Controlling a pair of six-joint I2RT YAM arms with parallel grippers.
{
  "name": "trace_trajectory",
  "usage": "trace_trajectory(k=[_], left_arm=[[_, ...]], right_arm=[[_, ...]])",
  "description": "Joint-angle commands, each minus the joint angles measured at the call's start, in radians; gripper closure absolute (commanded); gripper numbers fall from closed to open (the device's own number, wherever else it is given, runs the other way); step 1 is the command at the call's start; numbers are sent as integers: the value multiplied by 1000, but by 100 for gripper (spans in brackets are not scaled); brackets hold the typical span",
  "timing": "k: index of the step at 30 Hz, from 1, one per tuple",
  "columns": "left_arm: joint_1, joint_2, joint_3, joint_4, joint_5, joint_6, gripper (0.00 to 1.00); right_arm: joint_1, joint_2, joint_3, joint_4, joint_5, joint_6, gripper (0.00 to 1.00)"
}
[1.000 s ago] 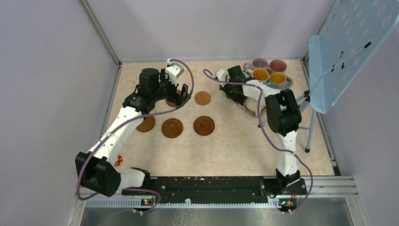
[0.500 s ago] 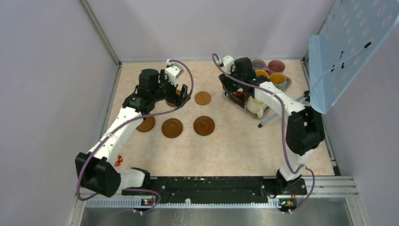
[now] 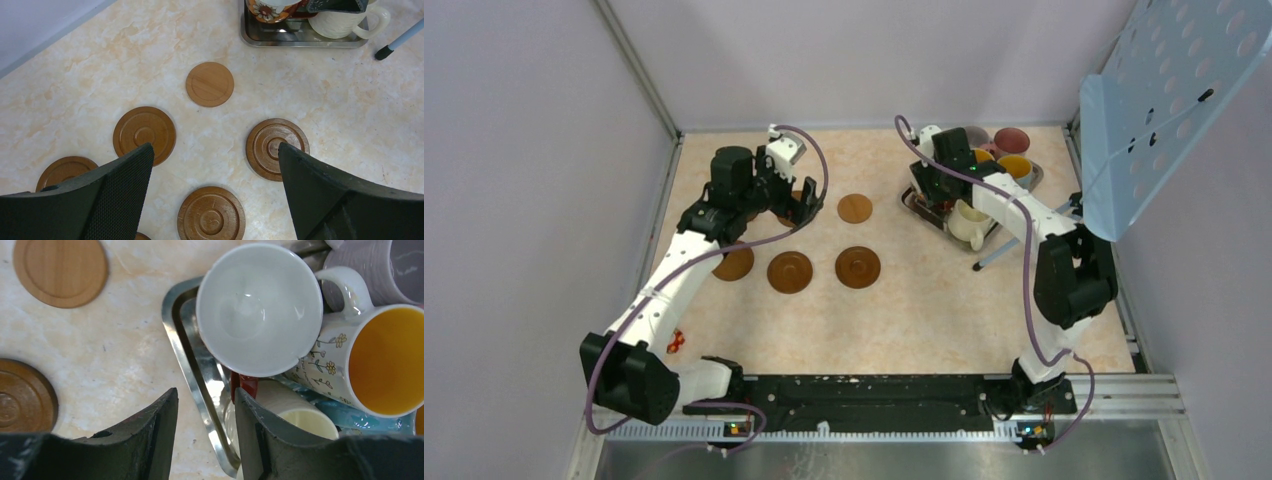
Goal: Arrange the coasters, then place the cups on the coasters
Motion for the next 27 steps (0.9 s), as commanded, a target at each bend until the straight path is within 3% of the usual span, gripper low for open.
trace_trajectory(k=[1, 27], left_arm=[[11, -41, -9, 20, 11, -13, 1], [39, -53, -23, 22, 17, -20, 1]], right_arm=[[-24, 25, 10, 0, 31, 25, 55], [-84, 141, -5, 72, 23, 115, 58]])
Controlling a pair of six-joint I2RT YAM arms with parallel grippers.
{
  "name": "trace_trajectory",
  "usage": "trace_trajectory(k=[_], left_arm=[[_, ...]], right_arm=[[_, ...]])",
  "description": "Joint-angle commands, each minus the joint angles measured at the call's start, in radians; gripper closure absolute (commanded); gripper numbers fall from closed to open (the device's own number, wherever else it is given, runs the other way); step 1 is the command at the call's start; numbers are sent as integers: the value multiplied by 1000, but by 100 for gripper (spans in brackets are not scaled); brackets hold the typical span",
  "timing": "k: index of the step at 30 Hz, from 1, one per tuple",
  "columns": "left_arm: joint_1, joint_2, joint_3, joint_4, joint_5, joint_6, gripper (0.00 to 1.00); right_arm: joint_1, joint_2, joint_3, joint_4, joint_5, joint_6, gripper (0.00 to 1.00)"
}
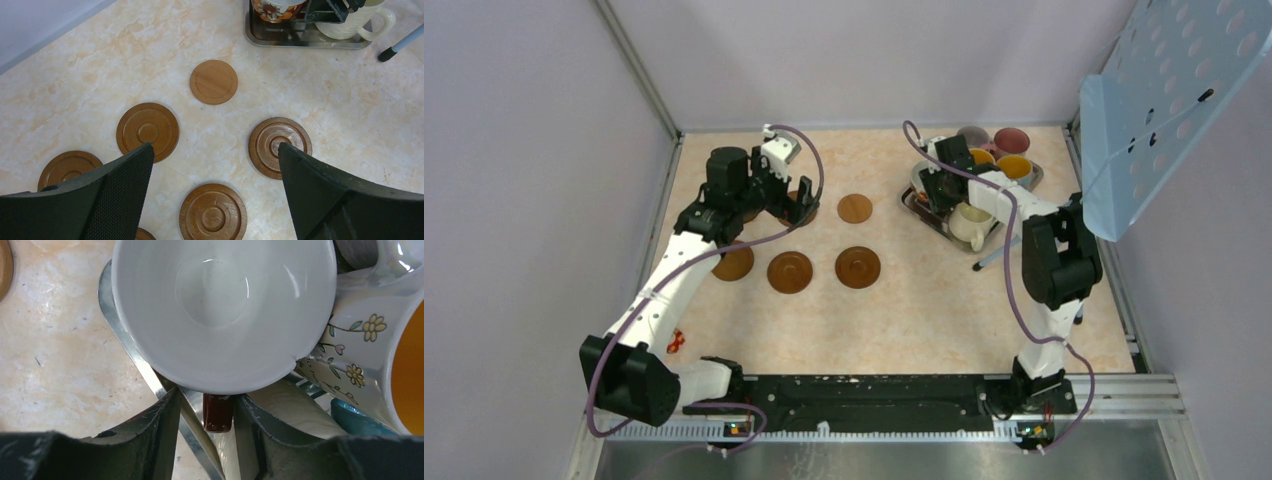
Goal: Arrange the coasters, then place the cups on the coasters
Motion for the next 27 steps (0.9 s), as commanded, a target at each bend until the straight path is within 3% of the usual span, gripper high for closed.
trace_trajectory(k=[1, 12, 19, 27], left_arm=[[13, -38, -15, 22, 6, -18, 1], [70, -45, -14, 18, 6, -43, 1], [125, -55, -14, 3, 37, -62, 1], [192, -60, 15, -28, 81, -96, 1]], right_arm=[[-14, -7, -14, 73, 11, 66, 59], [-30, -5, -60, 153, 0, 144, 68], [-30, -43, -80, 179, -2, 153, 100], [-31, -119, -90, 212, -48, 176, 100]])
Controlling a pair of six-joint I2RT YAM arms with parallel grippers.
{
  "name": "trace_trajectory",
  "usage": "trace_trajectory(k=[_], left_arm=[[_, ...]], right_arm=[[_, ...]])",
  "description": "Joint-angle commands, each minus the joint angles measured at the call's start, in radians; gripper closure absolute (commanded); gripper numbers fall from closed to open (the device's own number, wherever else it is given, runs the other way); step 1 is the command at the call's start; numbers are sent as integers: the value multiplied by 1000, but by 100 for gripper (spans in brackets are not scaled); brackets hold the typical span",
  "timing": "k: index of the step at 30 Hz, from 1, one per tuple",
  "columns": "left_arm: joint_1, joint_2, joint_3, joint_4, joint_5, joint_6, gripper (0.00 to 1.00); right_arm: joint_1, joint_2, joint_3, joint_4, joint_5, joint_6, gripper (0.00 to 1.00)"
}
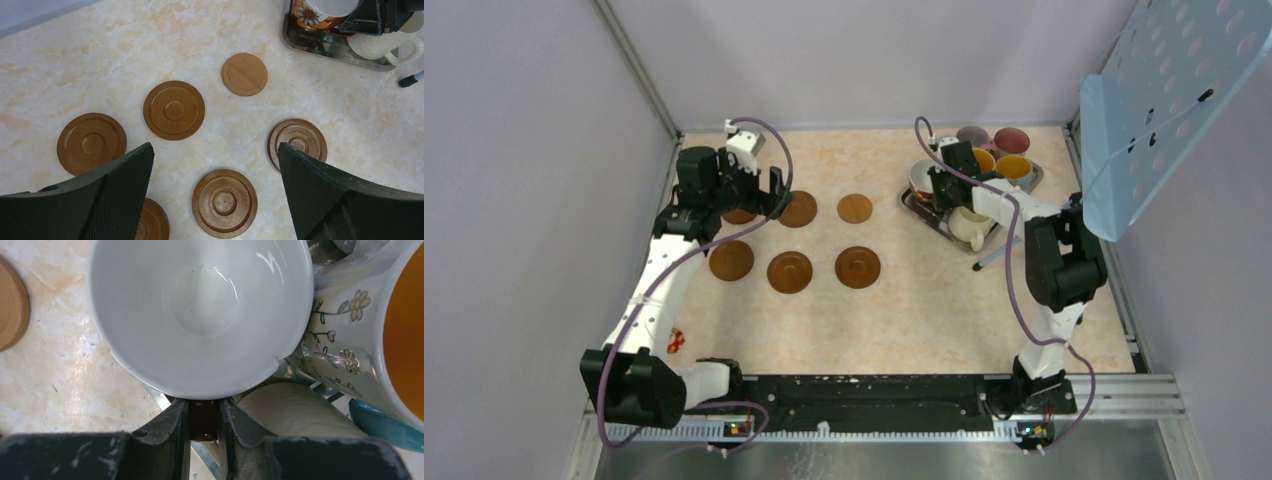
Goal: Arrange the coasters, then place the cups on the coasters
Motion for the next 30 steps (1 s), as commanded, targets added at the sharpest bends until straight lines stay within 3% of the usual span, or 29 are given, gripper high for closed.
trace_trajectory(k=[1, 11, 30], left_arm=[[32, -32, 24, -6, 48, -33, 1], [82, -42, 23, -12, 90, -59, 1], [200, -21, 54, 1, 115, -149, 1]], right_arm=[[-10, -106, 5, 53, -51, 29, 100], [-2, -133, 28, 66, -139, 42, 100], [155, -118, 202, 161, -156, 4, 100]])
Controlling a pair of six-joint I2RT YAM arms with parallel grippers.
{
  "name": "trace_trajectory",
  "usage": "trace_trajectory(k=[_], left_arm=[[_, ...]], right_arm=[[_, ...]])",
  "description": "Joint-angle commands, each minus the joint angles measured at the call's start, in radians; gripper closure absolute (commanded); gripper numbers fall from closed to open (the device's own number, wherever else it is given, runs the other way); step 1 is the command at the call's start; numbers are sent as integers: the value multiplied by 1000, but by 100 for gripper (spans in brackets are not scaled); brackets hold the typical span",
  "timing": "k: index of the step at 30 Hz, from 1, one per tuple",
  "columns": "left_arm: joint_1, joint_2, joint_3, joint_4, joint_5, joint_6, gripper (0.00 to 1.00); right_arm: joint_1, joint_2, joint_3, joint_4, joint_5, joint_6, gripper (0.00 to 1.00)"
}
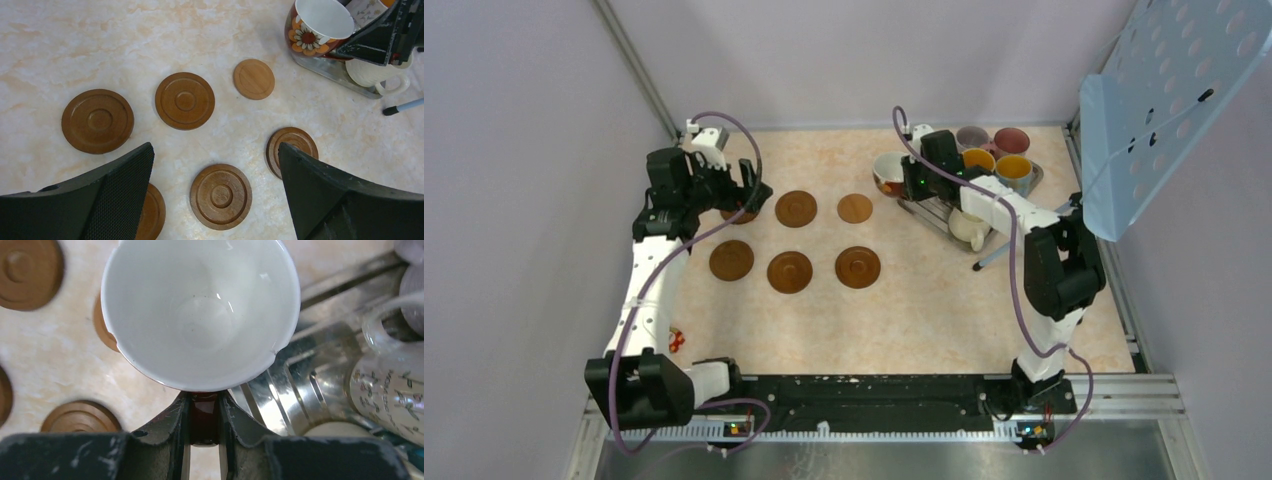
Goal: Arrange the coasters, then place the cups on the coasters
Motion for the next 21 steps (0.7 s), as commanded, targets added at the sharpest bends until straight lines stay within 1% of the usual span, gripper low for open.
trace_trajectory(k=[1, 7, 12, 17, 21], left_arm=[[38, -6, 56, 30, 13, -54, 1], [127, 20, 93, 30, 16, -120, 1], [219, 34, 103, 37, 64, -170, 1], [283, 39, 90, 63, 117, -215, 1], [314, 33, 75, 79, 124, -226, 1]], right_arm=[[56, -48, 160, 159, -26, -9, 100], [148, 81, 343, 180, -26, 8, 100], [234, 213, 519, 191, 5, 4, 100], [295, 357, 672, 216, 22, 9, 100], [340, 474, 823, 210, 17, 7, 100]])
